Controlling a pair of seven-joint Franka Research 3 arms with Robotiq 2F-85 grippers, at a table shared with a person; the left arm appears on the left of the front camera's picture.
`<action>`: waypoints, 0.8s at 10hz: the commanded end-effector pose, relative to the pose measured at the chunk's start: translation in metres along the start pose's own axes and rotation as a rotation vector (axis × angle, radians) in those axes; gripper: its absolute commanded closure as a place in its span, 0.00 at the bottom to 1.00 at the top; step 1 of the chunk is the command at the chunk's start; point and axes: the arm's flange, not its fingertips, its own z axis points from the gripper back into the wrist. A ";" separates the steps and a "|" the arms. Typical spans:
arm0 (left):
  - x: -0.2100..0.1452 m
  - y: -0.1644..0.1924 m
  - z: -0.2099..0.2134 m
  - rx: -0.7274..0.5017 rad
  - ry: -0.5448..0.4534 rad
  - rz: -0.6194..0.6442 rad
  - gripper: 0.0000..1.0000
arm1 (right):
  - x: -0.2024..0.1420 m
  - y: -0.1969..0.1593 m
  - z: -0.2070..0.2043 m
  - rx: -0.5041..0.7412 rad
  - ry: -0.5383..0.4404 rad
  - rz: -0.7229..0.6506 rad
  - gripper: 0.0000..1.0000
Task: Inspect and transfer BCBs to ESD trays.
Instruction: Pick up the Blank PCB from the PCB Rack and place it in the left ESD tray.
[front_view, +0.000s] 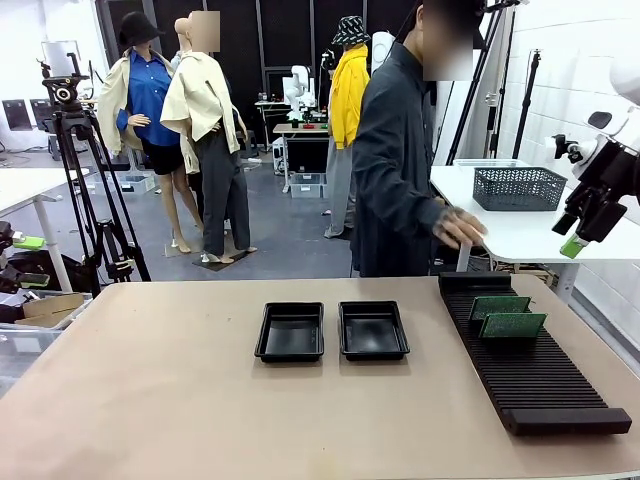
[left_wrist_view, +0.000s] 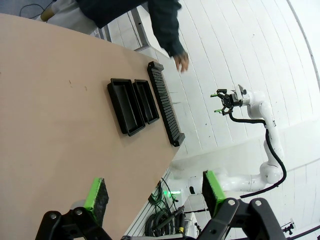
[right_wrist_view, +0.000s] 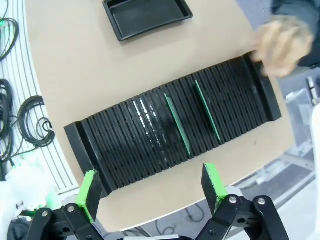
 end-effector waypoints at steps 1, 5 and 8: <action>0.000 -0.002 0.001 0.008 -0.001 0.016 0.00 | 0.000 0.001 -0.003 0.007 -0.021 0.002 0.00; 0.000 -0.002 0.001 0.008 -0.001 0.016 0.00 | 0.000 0.001 -0.003 0.007 -0.021 0.002 0.00; 0.000 -0.002 0.001 0.008 -0.001 0.016 0.00 | 0.000 0.001 -0.003 0.007 -0.021 0.002 0.00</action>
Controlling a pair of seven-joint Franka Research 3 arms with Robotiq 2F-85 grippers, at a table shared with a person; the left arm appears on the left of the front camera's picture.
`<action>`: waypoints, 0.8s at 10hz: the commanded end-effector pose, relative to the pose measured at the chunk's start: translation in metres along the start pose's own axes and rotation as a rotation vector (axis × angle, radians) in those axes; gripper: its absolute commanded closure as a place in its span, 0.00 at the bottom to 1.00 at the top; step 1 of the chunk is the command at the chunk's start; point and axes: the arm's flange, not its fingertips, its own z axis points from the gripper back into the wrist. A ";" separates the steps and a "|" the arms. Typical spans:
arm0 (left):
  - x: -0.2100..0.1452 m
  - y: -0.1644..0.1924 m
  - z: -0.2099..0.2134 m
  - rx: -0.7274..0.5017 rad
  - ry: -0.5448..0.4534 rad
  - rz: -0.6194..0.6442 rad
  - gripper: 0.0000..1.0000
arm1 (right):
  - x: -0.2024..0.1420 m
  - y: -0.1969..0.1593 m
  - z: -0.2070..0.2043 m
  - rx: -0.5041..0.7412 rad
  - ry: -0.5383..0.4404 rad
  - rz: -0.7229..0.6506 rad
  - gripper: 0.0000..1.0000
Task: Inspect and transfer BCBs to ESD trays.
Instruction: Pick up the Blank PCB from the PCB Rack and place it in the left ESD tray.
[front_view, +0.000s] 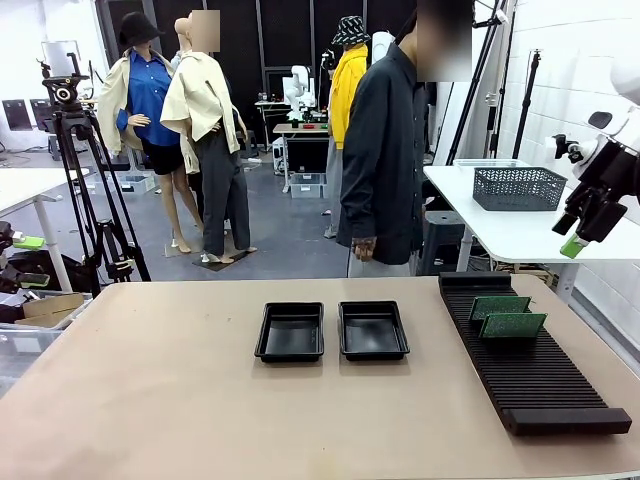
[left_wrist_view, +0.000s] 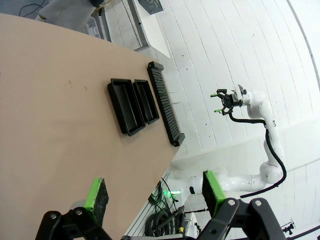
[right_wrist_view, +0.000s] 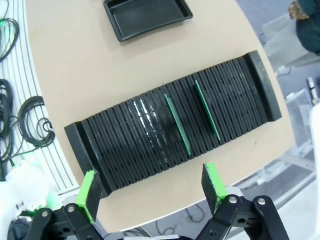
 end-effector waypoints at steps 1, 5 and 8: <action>0.000 -0.002 0.001 0.008 -0.001 0.016 0.00 | 0.000 0.001 -0.003 0.006 -0.019 0.002 0.00; 0.000 -0.002 0.001 0.008 -0.001 0.016 0.00 | 0.000 0.001 -0.003 0.006 -0.019 0.002 0.00; 0.000 -0.002 0.001 0.008 -0.001 0.016 0.00 | 0.000 0.000 0.000 0.000 0.000 0.001 0.00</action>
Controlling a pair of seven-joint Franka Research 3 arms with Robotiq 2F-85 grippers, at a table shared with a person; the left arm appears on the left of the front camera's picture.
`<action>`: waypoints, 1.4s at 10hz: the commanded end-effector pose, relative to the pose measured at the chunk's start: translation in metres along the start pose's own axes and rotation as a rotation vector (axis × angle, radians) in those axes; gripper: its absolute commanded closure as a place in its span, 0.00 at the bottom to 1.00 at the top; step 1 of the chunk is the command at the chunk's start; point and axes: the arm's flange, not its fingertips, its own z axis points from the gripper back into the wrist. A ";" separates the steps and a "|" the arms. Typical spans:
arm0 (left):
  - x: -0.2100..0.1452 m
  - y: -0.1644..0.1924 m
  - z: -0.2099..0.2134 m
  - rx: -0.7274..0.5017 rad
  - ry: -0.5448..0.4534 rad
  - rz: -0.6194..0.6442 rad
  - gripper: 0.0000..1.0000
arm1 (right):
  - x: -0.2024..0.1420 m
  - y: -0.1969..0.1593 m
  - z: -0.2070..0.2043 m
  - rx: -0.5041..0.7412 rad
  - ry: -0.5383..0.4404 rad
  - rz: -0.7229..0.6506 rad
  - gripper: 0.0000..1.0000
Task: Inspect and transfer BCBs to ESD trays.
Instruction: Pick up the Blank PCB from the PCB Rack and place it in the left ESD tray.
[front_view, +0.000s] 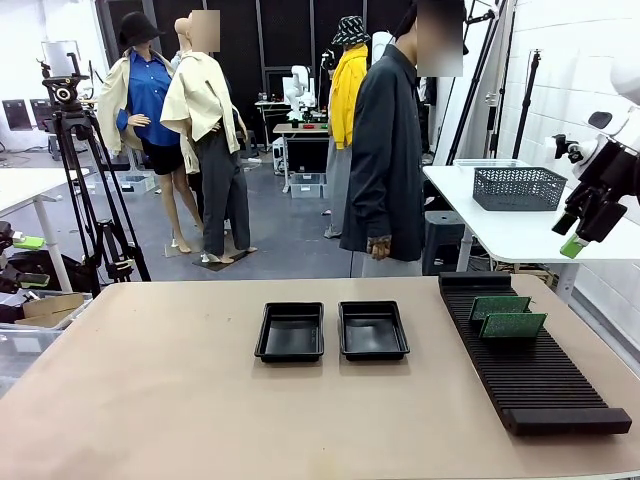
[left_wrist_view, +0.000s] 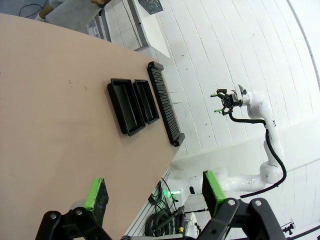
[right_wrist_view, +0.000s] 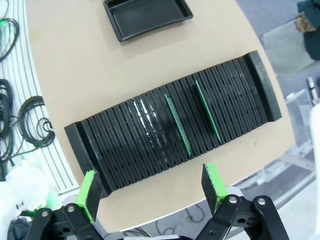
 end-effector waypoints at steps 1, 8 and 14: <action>0.000 -0.002 0.001 0.008 -0.001 0.016 0.00 | 0.009 -0.010 -0.004 -0.003 0.018 0.035 0.00; 0.000 -0.002 0.001 0.008 -0.001 0.016 0.00 | 0.047 -0.054 -0.072 -0.031 0.302 0.214 0.00; 0.000 -0.002 0.001 0.008 -0.001 0.016 0.00 | 0.041 -0.075 -0.131 -0.043 0.361 0.254 0.00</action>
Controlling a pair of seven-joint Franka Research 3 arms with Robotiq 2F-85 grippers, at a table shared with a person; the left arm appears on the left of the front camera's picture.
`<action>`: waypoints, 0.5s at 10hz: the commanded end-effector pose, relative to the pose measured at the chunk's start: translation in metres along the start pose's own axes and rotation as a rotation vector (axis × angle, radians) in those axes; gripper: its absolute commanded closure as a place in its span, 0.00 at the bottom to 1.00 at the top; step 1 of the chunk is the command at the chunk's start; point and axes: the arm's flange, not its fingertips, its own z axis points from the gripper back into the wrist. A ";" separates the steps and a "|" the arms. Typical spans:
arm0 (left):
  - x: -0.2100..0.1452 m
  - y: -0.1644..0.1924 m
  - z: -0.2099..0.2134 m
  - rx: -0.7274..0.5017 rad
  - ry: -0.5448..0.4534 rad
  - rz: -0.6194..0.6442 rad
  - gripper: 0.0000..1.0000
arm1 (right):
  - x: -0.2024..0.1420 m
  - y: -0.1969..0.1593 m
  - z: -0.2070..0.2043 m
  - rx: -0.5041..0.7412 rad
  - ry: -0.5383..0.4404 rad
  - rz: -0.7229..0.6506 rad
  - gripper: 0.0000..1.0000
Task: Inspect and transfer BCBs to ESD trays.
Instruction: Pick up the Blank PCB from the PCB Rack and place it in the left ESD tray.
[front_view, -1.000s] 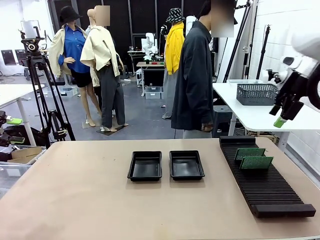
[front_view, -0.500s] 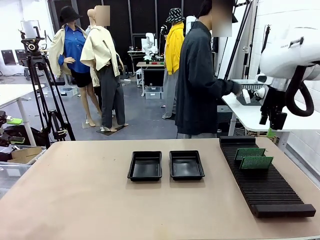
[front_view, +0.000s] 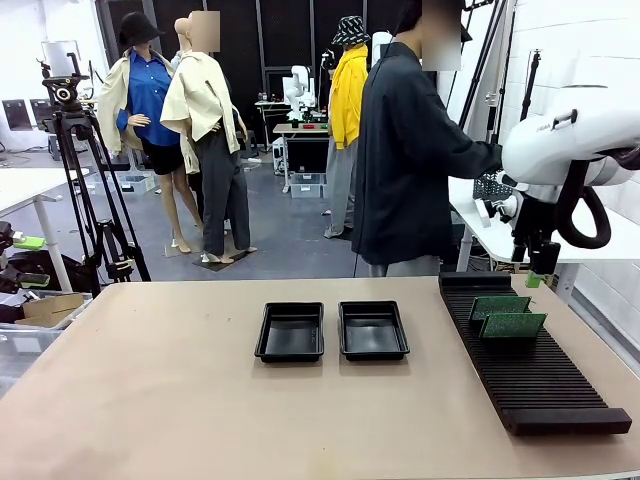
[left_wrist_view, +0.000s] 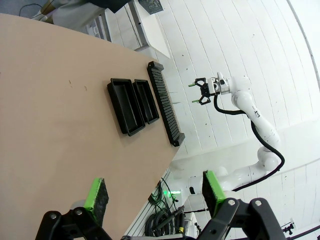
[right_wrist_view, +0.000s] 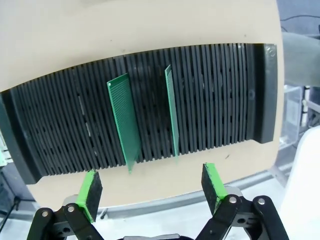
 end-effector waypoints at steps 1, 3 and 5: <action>0.000 -0.002 0.001 0.008 -0.002 0.016 0.00 | 0.002 -0.003 -0.015 -0.022 0.034 -0.004 0.00; 0.000 -0.002 0.001 0.008 -0.002 0.016 0.00 | 0.007 -0.004 -0.032 -0.014 0.053 -0.015 0.00; 0.000 -0.002 0.001 0.008 -0.002 0.016 0.00 | 0.006 0.001 -0.042 -0.010 0.066 -0.026 0.00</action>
